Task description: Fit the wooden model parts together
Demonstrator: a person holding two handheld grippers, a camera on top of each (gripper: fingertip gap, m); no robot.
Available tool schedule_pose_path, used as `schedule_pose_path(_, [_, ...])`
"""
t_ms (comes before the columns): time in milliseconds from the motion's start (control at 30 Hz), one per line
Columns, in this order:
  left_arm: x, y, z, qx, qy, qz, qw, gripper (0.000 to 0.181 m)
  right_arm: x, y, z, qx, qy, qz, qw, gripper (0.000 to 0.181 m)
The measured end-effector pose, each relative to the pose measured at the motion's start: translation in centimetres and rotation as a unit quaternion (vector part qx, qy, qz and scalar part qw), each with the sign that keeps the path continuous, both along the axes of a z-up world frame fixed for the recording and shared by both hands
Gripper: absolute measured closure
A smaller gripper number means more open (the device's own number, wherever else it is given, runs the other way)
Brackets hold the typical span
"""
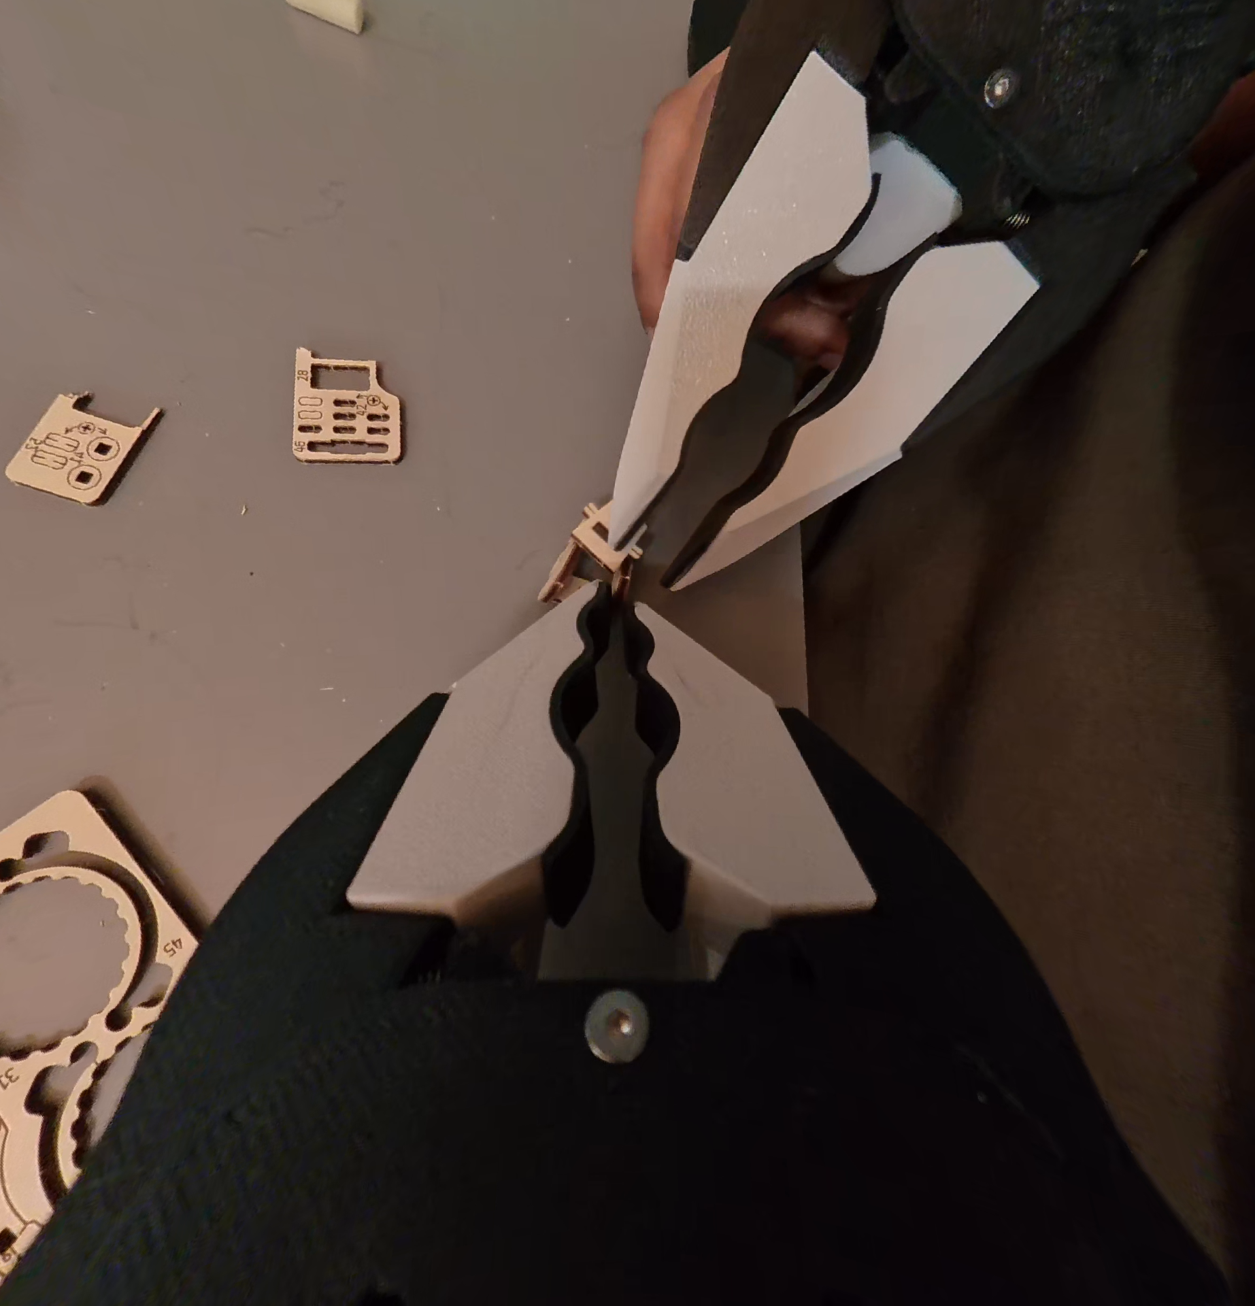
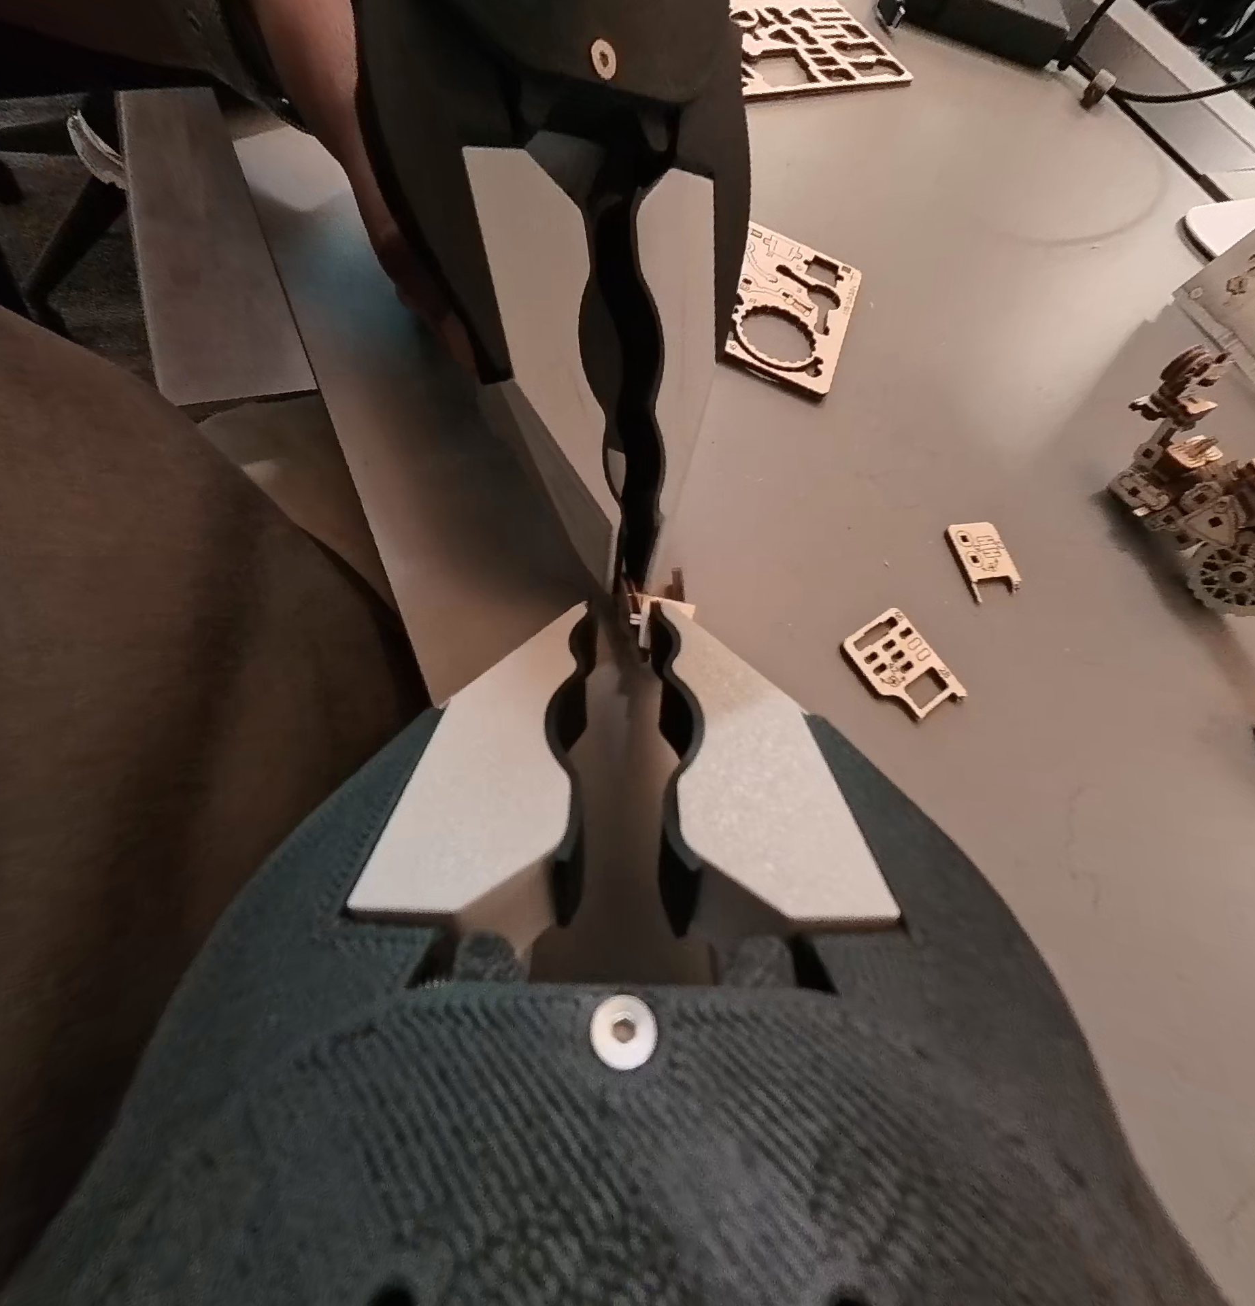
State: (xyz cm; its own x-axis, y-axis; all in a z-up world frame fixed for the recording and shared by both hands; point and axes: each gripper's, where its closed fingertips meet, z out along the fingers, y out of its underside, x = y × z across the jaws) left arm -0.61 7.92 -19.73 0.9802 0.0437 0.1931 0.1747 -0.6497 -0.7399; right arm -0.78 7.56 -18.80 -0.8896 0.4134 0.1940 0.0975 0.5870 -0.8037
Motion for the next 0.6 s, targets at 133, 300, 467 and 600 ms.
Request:
schedule_pose_path(133, [0.0,0.0,-0.1,-0.002,0.002,-0.001,1.0,0.179,0.0,0.0,0.1,-0.004,-0.003,-0.001,1.0,0.17])
schedule_pose_path(300, [0.1,0.0,-0.1,-0.004,0.007,-0.003,1.0,0.179,-0.1,0.1,0.2,-0.008,-0.003,-0.003,1.0,0.171])
schedule_pose_path(467, [0.1,-0.1,0.2,0.008,-0.006,0.001,1.0,0.179,-0.5,0.8,0.3,-0.005,0.005,-0.014,1.0,0.171])
schedule_pose_path(600, [0.1,-0.3,0.7,0.026,-0.041,0.008,0.999,0.176,-1.0,1.7,0.2,-0.005,0.003,-0.031,1.0,0.17])
